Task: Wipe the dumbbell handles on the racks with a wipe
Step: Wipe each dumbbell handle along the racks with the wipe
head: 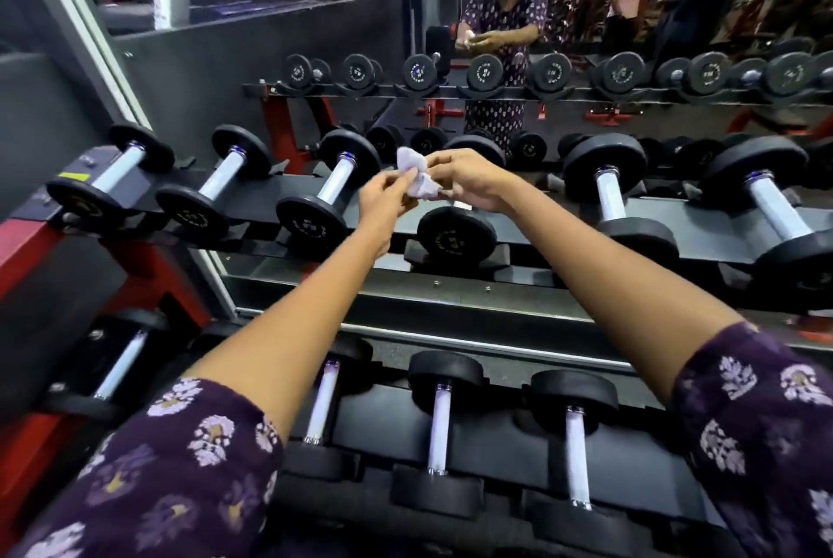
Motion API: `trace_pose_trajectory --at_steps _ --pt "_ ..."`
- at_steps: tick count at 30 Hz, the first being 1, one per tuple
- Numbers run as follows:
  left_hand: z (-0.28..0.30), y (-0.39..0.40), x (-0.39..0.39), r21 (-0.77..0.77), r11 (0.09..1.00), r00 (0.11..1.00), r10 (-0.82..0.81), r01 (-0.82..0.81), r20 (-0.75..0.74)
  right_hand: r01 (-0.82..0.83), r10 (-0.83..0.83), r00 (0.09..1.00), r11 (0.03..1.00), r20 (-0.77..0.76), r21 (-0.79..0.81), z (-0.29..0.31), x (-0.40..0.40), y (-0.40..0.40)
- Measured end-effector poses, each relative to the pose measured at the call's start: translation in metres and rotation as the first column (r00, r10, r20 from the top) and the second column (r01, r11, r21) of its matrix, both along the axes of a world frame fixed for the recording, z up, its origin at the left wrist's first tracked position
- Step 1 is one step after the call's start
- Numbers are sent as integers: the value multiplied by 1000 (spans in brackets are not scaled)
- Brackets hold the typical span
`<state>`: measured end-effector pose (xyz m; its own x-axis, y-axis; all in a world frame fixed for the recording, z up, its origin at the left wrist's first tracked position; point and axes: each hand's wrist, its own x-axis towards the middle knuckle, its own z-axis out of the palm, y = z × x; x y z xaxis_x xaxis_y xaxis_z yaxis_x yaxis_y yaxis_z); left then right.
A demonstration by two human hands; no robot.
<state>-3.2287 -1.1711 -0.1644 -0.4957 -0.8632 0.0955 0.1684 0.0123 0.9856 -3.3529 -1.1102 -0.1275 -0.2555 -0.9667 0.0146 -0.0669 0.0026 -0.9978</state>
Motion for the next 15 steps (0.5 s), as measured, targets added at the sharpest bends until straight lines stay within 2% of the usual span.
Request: trace_pose_trajectory --at_steps 4,8,12,15 --pt "8 -16 38 -146 988 994 70 -58 81 31 -30 999 1000 38 -5 4 44 -5" --pt "18 -26 84 -276 958 982 124 -81 143 -37 33 980 999 194 20 10 84 -6" --pt "26 -28 143 -335 939 981 135 -83 136 40 -41 998 999 43 15 8 138 -15" --pt "21 -32 183 -294 955 986 71 -24 150 118 -119 993 992 12 54 3 175 -19"
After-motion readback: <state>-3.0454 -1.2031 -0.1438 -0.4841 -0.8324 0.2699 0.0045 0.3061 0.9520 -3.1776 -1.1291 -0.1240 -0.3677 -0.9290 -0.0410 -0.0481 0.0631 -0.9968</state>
